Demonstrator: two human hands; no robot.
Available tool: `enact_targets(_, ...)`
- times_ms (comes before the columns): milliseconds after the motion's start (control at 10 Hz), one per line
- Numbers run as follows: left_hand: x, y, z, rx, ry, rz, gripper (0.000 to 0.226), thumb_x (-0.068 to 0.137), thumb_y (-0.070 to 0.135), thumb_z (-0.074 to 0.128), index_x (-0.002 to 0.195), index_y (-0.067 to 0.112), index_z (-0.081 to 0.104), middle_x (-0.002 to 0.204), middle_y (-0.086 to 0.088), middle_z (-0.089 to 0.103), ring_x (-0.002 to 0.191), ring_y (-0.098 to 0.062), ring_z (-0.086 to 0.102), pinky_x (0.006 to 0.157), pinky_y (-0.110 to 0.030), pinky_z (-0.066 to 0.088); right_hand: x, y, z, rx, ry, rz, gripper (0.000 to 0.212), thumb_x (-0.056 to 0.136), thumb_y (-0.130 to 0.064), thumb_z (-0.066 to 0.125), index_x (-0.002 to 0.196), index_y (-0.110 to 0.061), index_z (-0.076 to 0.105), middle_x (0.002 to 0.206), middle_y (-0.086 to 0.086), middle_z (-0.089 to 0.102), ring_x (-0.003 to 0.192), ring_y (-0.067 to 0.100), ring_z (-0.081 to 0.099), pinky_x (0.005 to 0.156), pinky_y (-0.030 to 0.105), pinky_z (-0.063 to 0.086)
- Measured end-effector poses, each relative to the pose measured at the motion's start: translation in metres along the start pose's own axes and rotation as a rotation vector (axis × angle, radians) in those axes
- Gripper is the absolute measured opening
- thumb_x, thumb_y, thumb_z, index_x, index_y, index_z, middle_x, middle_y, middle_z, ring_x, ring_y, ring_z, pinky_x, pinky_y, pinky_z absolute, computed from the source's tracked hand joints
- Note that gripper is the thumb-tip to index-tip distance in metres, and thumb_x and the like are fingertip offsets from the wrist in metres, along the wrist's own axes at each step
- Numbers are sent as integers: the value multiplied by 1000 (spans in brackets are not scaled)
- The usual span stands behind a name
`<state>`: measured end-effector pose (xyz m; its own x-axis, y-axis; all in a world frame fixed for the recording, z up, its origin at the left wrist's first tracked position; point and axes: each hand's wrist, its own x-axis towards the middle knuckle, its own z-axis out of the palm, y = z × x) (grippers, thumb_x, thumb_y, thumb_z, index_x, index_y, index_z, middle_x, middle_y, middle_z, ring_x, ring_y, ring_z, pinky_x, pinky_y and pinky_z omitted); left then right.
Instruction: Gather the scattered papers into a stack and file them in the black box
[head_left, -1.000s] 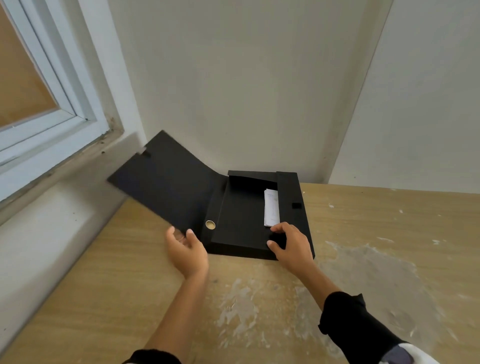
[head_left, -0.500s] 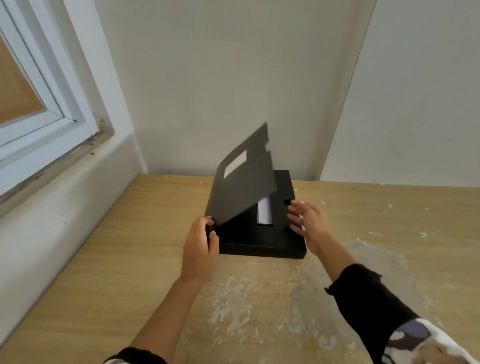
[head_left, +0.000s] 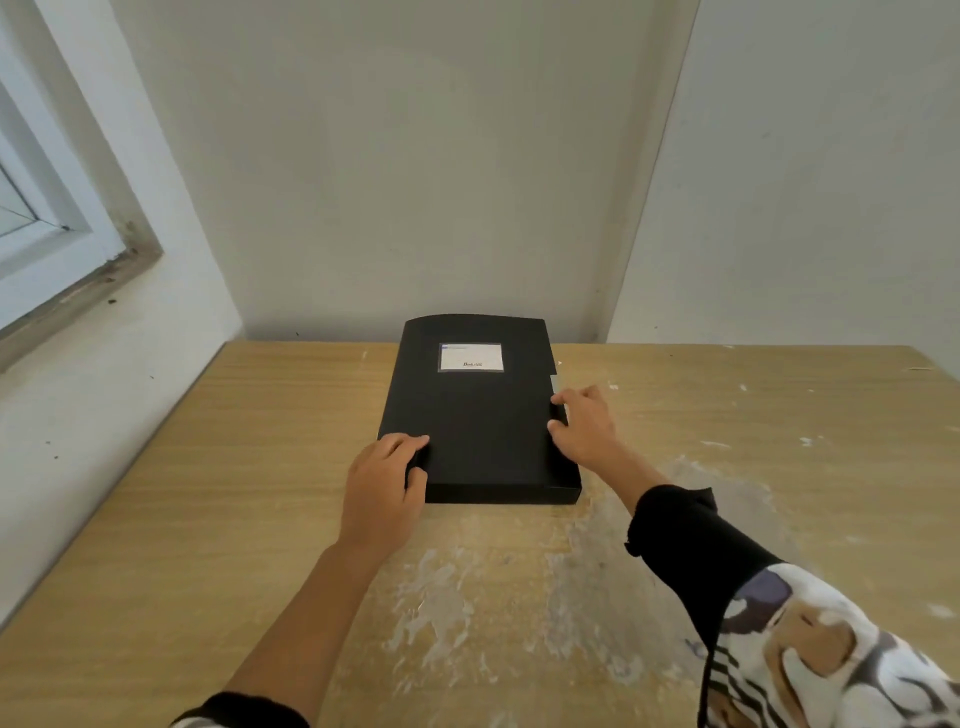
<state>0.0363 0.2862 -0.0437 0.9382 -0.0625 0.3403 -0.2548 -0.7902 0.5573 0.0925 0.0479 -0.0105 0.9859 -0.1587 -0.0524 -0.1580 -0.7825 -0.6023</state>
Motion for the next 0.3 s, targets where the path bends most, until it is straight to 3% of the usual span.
enact_targets(200,8,2,5,26,-68,-11,32,86,8,47,116,5,59,114,-6,55,101,-17,54,79,-21,42,-5,-3,16,-116,2,-79,35,91,-6,43,125,-1,45,132,20,44,118,34,46,98,42,42)
enact_targets(300,16,9,4,29,-92,-11,27,83,7,51,109,5,58,113,-7,55,102,-20,54,81,-20,39,2,-6,5,-160,-32,-71,34,92,-8,47,125,-3,48,131,15,48,112,29,53,95,34,46)
